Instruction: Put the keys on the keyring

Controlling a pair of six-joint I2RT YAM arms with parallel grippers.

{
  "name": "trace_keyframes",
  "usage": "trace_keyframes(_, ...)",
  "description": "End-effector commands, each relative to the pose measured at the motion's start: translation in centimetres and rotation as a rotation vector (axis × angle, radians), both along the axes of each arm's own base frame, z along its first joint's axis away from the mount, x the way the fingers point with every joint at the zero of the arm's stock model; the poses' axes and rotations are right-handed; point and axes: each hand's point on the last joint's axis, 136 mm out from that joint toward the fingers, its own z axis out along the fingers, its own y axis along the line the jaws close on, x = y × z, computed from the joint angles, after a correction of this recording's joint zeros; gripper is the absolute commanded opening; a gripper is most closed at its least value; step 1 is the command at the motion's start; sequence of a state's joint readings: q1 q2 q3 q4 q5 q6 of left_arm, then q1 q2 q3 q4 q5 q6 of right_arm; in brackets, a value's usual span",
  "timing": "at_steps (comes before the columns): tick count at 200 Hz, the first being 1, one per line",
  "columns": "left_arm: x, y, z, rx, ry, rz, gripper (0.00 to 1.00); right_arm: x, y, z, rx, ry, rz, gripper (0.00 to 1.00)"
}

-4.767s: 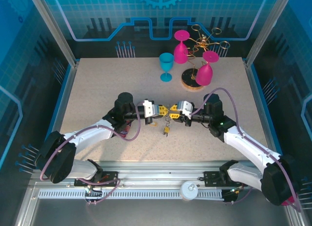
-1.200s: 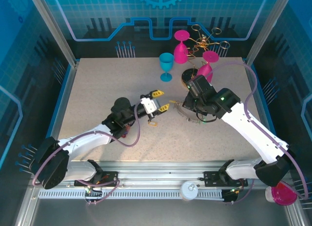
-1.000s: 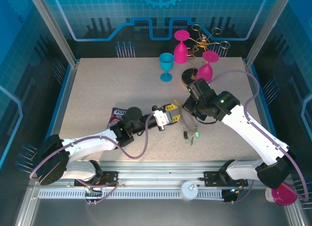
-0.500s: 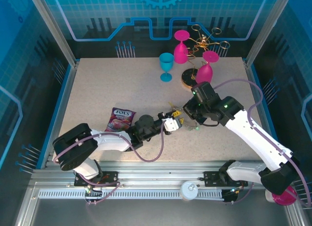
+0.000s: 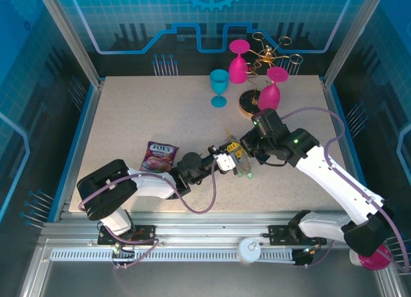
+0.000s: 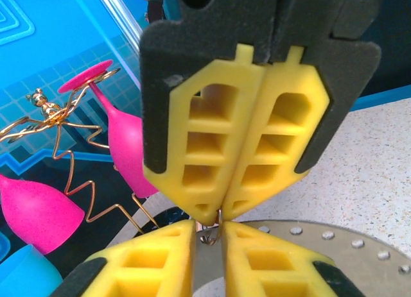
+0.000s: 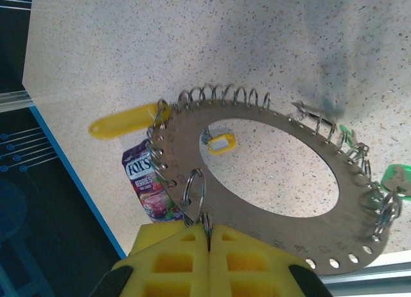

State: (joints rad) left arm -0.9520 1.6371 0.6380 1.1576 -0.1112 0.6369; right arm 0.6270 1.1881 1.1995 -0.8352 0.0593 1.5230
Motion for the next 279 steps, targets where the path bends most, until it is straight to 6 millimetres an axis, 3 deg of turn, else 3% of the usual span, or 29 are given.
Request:
trace_keyframes(1,0.4,0.0,1.3,-0.033,-0.052,0.026,0.15,-0.2,1.0,0.4,0.073,0.015,0.006,0.0)
trace_keyframes(46,1.1,0.0,1.6,-0.02,-0.102,0.07,0.0,-0.2,1.8,0.5,0.103,0.014,0.023,0.0)
trace_keyframes(77,1.5,0.4,2.1,-0.016,-0.152,0.109,0.0,0.0,1.6,0.2,0.099,-0.011,0.023,0.0)
trace_keyframes(107,1.6,0.5,2.1,-0.014,-0.151,0.113,0.0,0.4,0.7,0.1,0.072,-0.077,0.029,0.4)
trace_keyframes(124,1.8,0.6,1.7,-0.018,-0.125,0.117,0.0,0.7,-0.3,-0.3,0.03,-0.109,0.036,0.55)
trace_keyframes(147,2.0,0.9,0.9,-0.023,-0.063,0.109,0.0,1.6,-2.3,-0.7,-0.033,-0.198,0.051,0.66)
trace_keyframes(163,1.9,1.2,0.3,-0.025,-0.011,0.091,0.0,2.9,-3.4,-0.1,-0.088,-0.354,0.123,0.71)
trace_keyframes(188,2.0,1.9,-0.4,-0.038,0.109,0.038,0.0,4.5,-4.4,2.1,-0.267,-0.736,0.349,0.65)
trace_keyframes(210,1.5,2.1,-0.8,-0.029,0.189,-0.024,0.0,4.1,-3.4,3.9,-0.514,-1.047,0.616,0.57)
trace_keyframes(233,0.8,2.3,-1.3,-0.011,0.265,-0.101,0.0,1.3,-0.7,3.1,-0.668,-1.325,0.991,0.5)
trace_keyframes(245,0.4,2.5,-1.4,-0.002,0.303,-0.143,0.0,-0.2,0.0,2.1,-0.724,-1.387,1.158,0.47)
trace_keyframes(279,-0.9,2.7,-1.2,0.037,0.366,-0.255,0.0,-2.5,1.2,1.5,-0.763,-1.512,1.383,0.33)
